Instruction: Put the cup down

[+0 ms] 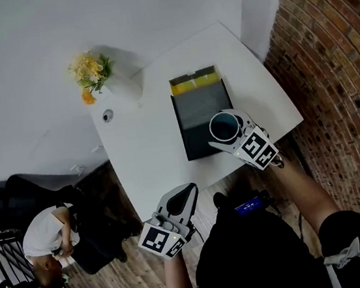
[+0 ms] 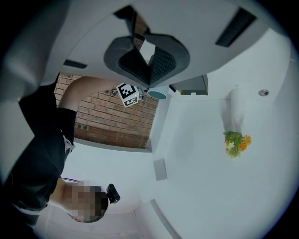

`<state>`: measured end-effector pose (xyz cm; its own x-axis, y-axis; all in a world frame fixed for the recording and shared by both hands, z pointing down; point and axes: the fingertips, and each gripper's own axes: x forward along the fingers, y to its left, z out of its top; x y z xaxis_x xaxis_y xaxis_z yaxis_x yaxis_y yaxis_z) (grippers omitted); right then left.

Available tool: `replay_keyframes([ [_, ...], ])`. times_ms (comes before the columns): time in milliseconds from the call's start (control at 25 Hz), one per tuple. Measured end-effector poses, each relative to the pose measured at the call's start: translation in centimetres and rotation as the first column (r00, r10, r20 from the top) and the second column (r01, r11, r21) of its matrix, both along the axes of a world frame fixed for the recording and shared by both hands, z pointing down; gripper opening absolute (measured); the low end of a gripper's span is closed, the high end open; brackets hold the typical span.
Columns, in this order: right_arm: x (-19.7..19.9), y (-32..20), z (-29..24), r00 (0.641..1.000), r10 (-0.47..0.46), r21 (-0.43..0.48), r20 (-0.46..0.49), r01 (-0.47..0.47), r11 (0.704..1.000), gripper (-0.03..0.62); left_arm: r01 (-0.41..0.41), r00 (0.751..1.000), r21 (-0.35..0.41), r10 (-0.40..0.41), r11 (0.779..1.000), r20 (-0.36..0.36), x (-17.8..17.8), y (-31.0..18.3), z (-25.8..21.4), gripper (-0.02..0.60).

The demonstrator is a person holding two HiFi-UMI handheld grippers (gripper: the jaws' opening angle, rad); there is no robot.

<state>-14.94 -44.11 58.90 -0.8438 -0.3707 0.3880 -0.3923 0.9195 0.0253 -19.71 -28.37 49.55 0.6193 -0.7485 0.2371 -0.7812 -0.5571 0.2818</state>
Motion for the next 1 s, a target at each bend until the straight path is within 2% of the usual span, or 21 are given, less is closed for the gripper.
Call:
replay_keyframes([
  [280, 0.3, 0.1, -0.1, 1.000, 0.027, 0.050, -0.005, -0.027, 0.998, 0.408, -0.002, 1.000, 0.007, 0.002, 1.000, -0.002, 0.3, 0.3, -0.3, 0.008],
  [360, 0.5, 0.0, -0.2, 0.999, 0.040, 0.040, 0.006, -0.040, 0.998, 0.423, -0.005, 1.000, 0.009, 0.005, 1.000, -0.001, 0.4, 0.4, -0.4, 0.008],
  [840, 4.1, 2.0, 0.1, 0.997, 0.075, -0.024, 0.000, -0.075, 0.997, 0.423, -0.023, 0.999, 0.013, 0.023, 1.000, -0.032, 0.9, 0.4, -0.2, 0.008],
  [1000, 5.3, 3.4, -0.1, 0.998, 0.053, -0.018, -0.036, -0.054, 0.998, 0.423, -0.033, 0.999, 0.018, 0.034, 0.999, -0.039, 1.1, 0.3, 0.0, 0.008],
])
